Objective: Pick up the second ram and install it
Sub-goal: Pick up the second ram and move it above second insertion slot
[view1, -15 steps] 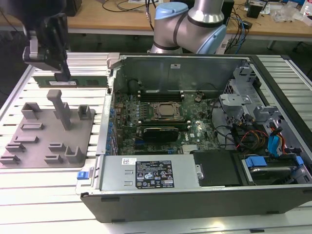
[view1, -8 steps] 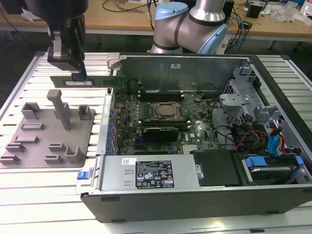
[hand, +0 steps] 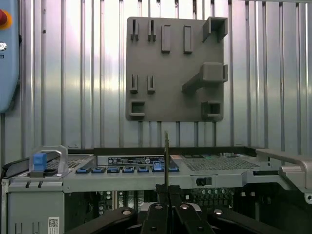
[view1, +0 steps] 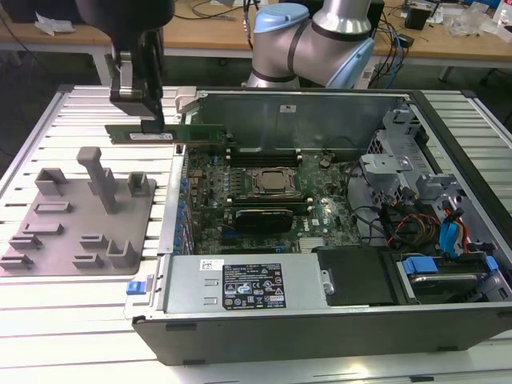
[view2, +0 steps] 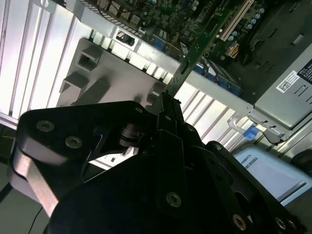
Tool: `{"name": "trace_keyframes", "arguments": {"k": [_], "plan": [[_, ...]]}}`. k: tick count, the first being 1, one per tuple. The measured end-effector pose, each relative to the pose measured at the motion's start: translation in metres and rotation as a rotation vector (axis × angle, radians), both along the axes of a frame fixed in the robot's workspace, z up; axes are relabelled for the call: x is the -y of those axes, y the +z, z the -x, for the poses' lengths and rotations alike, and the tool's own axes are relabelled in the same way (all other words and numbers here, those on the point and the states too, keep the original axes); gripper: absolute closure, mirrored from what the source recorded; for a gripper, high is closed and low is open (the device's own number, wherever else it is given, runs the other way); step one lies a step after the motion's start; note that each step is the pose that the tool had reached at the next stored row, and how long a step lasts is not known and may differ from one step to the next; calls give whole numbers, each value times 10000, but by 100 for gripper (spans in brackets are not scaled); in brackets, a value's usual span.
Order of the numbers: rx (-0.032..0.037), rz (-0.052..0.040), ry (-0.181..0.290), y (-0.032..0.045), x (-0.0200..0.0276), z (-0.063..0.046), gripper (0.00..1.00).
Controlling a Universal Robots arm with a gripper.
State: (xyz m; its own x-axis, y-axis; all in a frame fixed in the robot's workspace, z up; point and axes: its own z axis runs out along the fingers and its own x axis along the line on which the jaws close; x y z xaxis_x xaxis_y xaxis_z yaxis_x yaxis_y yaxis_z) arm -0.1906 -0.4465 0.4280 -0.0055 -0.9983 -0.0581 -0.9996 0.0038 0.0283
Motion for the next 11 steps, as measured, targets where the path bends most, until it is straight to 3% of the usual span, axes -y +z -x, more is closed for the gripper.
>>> {"name": "trace_keyframes", "arguments": {"k": [11], "plan": [[0, 0, -1, 0, 0, -301, 91]]}}
